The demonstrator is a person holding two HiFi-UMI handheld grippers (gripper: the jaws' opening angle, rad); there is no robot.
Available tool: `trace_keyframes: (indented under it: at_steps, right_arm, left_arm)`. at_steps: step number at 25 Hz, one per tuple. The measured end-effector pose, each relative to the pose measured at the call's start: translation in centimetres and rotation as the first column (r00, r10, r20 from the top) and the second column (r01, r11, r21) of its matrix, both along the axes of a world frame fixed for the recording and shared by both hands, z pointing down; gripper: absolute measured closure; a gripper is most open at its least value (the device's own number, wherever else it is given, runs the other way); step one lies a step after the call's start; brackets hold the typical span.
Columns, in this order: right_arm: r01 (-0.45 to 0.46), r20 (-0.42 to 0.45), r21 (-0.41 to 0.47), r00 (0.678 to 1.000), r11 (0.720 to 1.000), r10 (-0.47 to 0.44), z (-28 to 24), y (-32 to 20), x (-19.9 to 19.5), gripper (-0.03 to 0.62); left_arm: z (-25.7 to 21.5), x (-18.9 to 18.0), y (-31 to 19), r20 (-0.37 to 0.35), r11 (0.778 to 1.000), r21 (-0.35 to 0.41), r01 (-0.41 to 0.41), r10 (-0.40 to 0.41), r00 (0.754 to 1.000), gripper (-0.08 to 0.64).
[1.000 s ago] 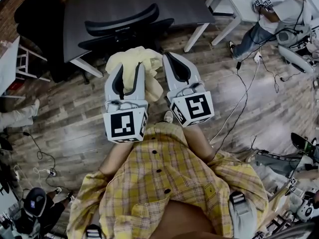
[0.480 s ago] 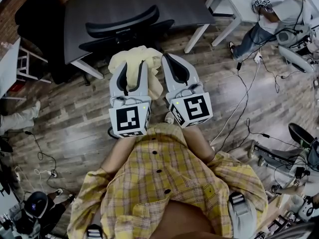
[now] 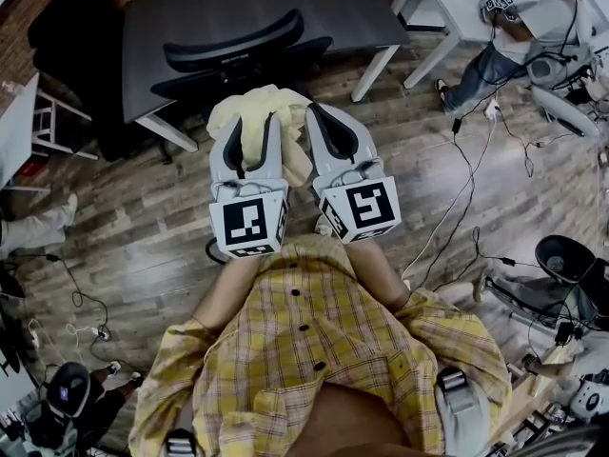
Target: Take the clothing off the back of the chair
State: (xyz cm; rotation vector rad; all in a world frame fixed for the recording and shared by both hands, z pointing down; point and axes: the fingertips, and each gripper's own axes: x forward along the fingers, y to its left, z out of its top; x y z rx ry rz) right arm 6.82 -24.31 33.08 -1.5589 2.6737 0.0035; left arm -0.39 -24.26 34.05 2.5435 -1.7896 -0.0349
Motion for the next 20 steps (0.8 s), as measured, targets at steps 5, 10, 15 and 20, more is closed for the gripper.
trace_keyframes:
  at_steps: [5,10,15,20]
  right_arm:
    - [0.012,-0.011,-0.004,1.0,1.0,-0.012,0.4,0.2,-0.2,0.591]
    - [0.009,0.0,-0.002,1.0,1.0,-0.009,0.5,0.3,-0.3,0.591]
    - [0.026,0.025,-0.009,0.999,1.0,-0.026,0.2,0.2,-0.5,0.591]
    - [0.027,0.015,-0.009,1.0,1.0,-0.027,0.3,0.2,-0.5,0.591]
  left_arm:
    - [0.3,0.0,0.3,0.009,1.0,-0.002,0.005,-0.005,1.0,0.413]
    - [0.7,-0.2,0.7,0.019,1.0,-0.009,0.006,-0.006,1.0,0.413]
    - [1.0,-0.6,1.0,0.019,1.0,-0.016,0.01,-0.009,1.0,0.413]
    - [1.2,-0.8,1.1,0.012,1.0,-0.024,0.014,-0.014,1.0,0.413]
